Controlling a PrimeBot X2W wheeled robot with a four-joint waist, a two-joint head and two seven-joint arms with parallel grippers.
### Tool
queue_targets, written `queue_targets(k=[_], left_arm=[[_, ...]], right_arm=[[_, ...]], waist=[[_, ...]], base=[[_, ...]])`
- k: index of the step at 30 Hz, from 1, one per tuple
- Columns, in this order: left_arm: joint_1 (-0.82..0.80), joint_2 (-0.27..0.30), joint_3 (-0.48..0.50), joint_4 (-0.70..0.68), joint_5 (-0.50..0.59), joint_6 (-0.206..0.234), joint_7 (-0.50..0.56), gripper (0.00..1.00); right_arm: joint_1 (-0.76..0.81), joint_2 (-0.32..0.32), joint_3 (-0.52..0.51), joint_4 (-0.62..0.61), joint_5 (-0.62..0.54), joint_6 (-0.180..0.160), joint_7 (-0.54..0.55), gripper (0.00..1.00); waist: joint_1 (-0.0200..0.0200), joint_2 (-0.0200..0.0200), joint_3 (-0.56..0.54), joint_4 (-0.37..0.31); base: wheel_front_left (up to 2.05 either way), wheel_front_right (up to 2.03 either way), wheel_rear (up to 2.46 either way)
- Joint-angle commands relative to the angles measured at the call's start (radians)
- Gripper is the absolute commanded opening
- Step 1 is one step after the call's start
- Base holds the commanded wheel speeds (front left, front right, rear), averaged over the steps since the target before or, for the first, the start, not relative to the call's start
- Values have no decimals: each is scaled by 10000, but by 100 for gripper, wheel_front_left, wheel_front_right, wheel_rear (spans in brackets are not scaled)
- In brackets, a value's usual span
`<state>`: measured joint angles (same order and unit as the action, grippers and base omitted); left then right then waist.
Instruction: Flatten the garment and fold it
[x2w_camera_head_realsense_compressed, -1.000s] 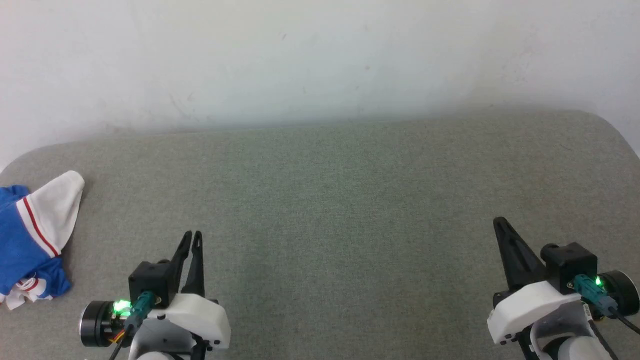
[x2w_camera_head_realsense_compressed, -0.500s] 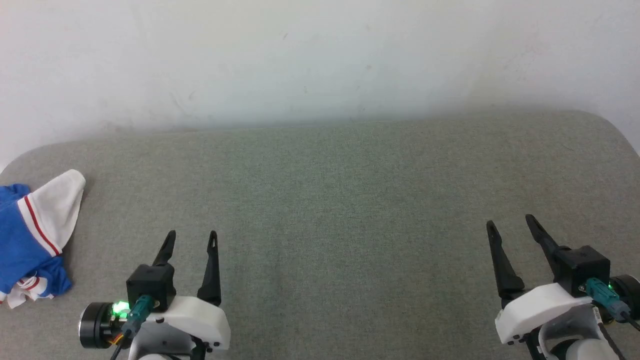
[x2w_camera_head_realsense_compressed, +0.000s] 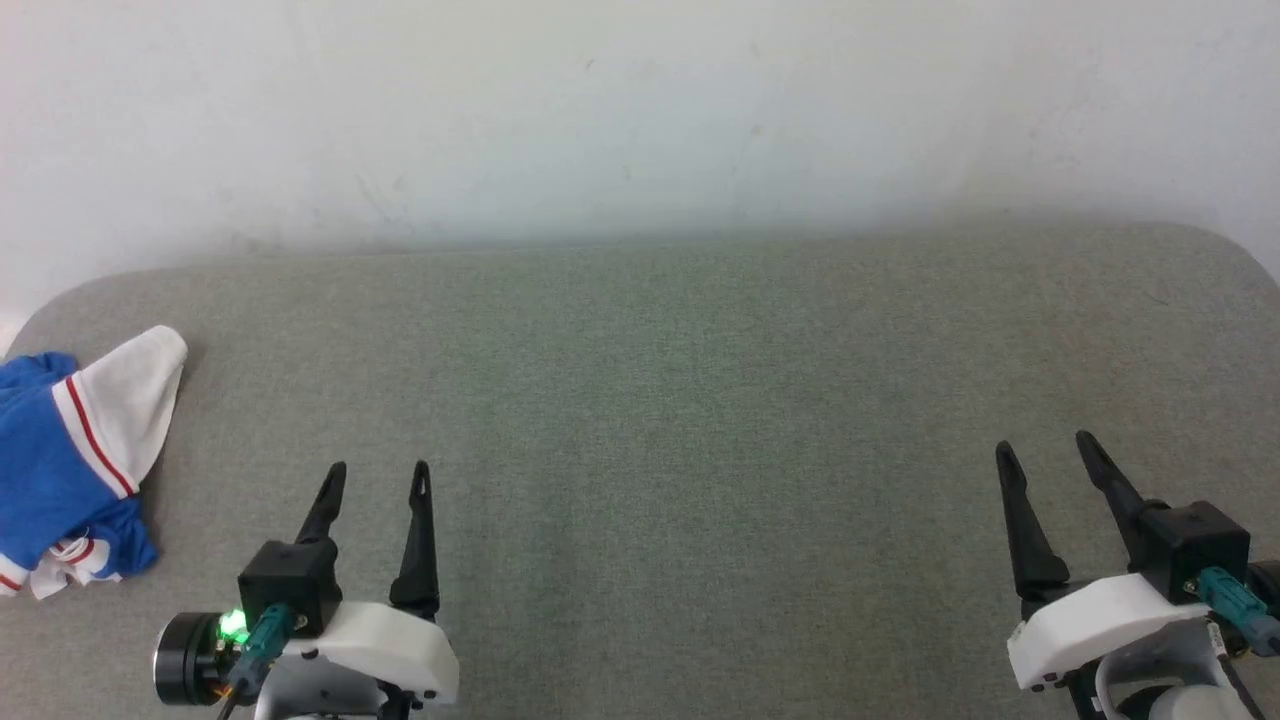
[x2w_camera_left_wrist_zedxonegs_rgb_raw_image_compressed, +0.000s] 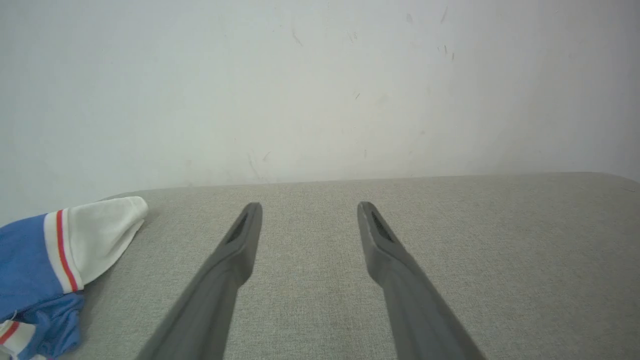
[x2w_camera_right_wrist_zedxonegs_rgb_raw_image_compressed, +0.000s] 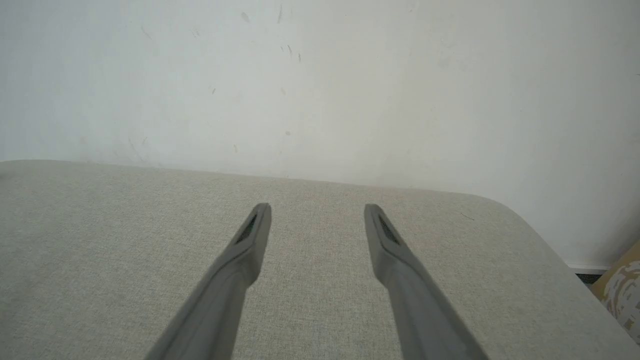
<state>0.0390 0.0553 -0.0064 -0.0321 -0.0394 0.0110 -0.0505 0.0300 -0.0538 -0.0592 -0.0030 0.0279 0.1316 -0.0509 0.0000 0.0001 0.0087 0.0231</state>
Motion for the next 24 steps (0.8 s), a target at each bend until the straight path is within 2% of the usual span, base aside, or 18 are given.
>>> queue_targets(k=[1,24], left_arm=[[138,-12,9,-96,-76,103,-108,100],[561,-21,-120,-438,-499,383,-589,100]], right_arm=[[121,8,-74,-36,52,-2,-109,100],[358,15,-363,-16,-70,-4,-589,100]], waist=[[0,-1,19,78],[0,-1,66,1512]], base=[[0,0,0],[0,0,0]])
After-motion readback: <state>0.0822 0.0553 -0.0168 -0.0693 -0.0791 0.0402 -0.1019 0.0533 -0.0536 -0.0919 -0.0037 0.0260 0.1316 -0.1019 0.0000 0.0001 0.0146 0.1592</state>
